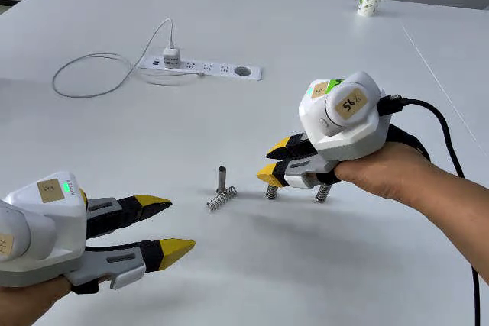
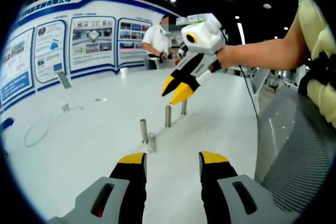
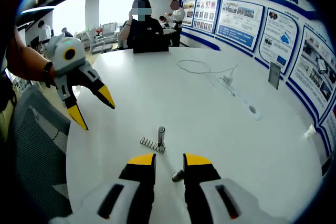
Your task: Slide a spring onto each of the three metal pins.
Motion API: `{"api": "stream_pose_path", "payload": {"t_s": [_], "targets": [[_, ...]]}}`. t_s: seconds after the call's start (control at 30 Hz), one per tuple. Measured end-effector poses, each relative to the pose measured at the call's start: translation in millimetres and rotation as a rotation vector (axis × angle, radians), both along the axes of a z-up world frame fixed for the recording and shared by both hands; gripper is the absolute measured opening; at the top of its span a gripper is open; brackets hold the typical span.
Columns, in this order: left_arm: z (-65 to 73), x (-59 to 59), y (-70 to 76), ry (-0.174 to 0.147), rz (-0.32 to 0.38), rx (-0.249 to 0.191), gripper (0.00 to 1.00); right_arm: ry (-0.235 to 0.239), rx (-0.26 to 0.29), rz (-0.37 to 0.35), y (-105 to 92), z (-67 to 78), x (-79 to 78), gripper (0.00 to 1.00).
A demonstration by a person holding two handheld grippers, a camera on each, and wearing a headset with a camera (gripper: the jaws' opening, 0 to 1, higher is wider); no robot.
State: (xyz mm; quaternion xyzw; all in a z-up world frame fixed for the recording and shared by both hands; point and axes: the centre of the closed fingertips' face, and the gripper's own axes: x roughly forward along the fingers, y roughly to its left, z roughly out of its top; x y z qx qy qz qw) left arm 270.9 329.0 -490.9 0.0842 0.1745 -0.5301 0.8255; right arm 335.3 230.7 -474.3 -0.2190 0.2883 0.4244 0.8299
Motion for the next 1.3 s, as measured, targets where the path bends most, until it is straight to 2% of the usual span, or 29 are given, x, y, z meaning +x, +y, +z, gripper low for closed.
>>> {"api": "stream_pose_path", "payload": {"t_s": [0.3, 0.6, 0.87, 1.3], "targets": [[-7.0, 10.5, -2.2, 0.006, 0.008, 0.020, 0.38, -0.004, 0.003, 0.049, 13.3, 0.9, -17.5, 0.22], [-16.6, 30.5, -11.2, 0.016, 0.015, 0.050, 0.35, 0.008, 0.006, 0.062, 16.3, -3.6, -30.5, 0.22], [-28.1, 39.2, -28.7, 0.028, -0.002, 0.079, 0.34, 0.016, 0.013, 0.055, 14.2, -6.0, -35.9, 0.22], [-48.8, 56.0, -44.5, 0.037, 0.036, 0.130, 0.30, 0.018, 0.023, 0.044, 11.1, -5.0, -39.4, 0.22]]}}
